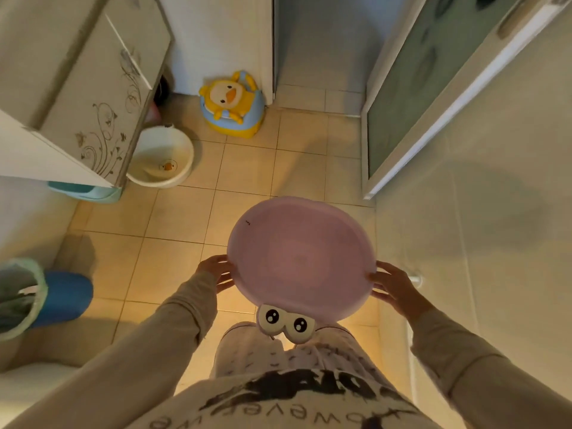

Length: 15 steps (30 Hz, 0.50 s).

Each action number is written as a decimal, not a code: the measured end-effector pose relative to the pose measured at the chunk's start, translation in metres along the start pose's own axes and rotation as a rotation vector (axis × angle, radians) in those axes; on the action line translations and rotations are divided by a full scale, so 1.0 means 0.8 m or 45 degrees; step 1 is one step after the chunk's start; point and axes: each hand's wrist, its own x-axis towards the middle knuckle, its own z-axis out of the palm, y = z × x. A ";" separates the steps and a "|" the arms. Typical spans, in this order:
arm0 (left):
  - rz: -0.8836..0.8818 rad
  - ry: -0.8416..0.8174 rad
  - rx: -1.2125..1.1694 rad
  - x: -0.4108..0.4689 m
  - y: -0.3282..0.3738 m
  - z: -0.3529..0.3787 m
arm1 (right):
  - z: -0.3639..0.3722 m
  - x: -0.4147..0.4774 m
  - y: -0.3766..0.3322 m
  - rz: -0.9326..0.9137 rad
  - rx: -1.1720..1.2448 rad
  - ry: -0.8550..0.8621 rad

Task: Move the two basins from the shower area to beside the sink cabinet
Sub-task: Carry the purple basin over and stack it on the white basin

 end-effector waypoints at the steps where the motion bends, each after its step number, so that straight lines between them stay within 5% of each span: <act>1: -0.005 0.021 -0.035 0.007 0.010 0.009 | -0.001 0.020 -0.023 0.001 -0.040 -0.022; 15: -0.085 0.272 -0.544 0.065 0.156 0.103 | 0.053 0.208 -0.360 -0.138 -0.557 -0.403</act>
